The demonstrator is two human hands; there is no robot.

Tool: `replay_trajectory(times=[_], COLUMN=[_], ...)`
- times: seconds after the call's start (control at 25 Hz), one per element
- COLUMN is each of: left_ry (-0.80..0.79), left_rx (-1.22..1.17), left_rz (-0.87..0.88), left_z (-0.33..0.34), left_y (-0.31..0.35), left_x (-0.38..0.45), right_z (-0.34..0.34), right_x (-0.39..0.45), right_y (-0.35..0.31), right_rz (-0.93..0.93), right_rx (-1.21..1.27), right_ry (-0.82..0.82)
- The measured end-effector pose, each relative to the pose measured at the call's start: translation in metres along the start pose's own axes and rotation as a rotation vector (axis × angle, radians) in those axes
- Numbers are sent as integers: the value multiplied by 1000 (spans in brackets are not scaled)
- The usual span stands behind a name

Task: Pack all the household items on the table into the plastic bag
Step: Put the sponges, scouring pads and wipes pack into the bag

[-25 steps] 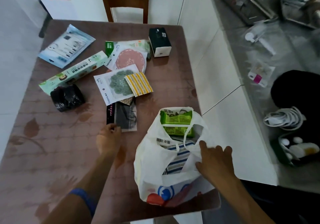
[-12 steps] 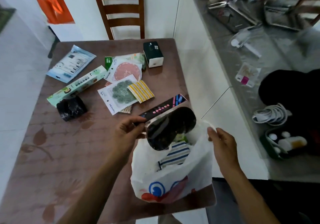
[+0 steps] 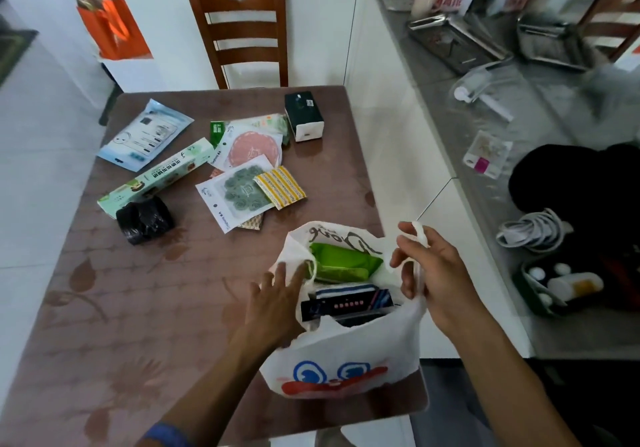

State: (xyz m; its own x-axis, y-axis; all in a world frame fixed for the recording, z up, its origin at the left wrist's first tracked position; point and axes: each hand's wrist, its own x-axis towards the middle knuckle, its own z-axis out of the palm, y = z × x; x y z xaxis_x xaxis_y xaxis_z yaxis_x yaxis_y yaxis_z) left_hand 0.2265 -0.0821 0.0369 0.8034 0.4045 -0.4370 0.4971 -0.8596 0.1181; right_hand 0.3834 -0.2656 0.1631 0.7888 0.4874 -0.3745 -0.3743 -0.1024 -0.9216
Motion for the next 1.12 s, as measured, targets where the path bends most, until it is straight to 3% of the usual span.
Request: replay_trajectory(times=[0.08,0.2,0.28,0.36,0.44,0.52,0.64,0.72,0.8,0.84,0.92,1.0,1.04,1.12], left_ry=[-7,303,590,765,778,733,667,640,618,604,588,572,559,526], left_rx=[-116,-819,-1142,-1175,-1159,-1196,-1276,-1296,-1273,-1266,-1238,-1238,-1238,-1268], left_rz=[-146,-286,-208,-66,-5,-58,-257,-256,-197,-162,-99,-65,-61,-87], left_z=[-7,-55,-99,-140,-155,-149,-129,-125,-127,-129,-128,-123,-121,-112], left_y=[-8,-11,-16,-19,-19,-18,-28,-33,-30,-26,-16,-14,-16,-25], left_x=[-1,-4,-11,-29,-48,-65,-77,-78,-80,-81,-82,-83,-82,-78], right_z=[11,35,44,44,40,38,34,24,19,24,50,84,99,104], right_x=[6,4,-5,-14,-21,-30,-33,-27,-23,-22,-15,5,16,38], right_y=[-8,-20,-32,-49,-58,-48,-14,-7,-16,-20,-15,9,25,66], right_rz=[-25,-214,-373,-512,-582,-562,-337,-271,-440,-600,-791,-792,-735,-454], right_rx=[-44,-114,-95,25,93,39,-184,-263,-549,-728,-916,-1129,-1320,-1615], right_ry=[19,51,51,21,16,56,174,349,557,576,365,65,-56,-286])
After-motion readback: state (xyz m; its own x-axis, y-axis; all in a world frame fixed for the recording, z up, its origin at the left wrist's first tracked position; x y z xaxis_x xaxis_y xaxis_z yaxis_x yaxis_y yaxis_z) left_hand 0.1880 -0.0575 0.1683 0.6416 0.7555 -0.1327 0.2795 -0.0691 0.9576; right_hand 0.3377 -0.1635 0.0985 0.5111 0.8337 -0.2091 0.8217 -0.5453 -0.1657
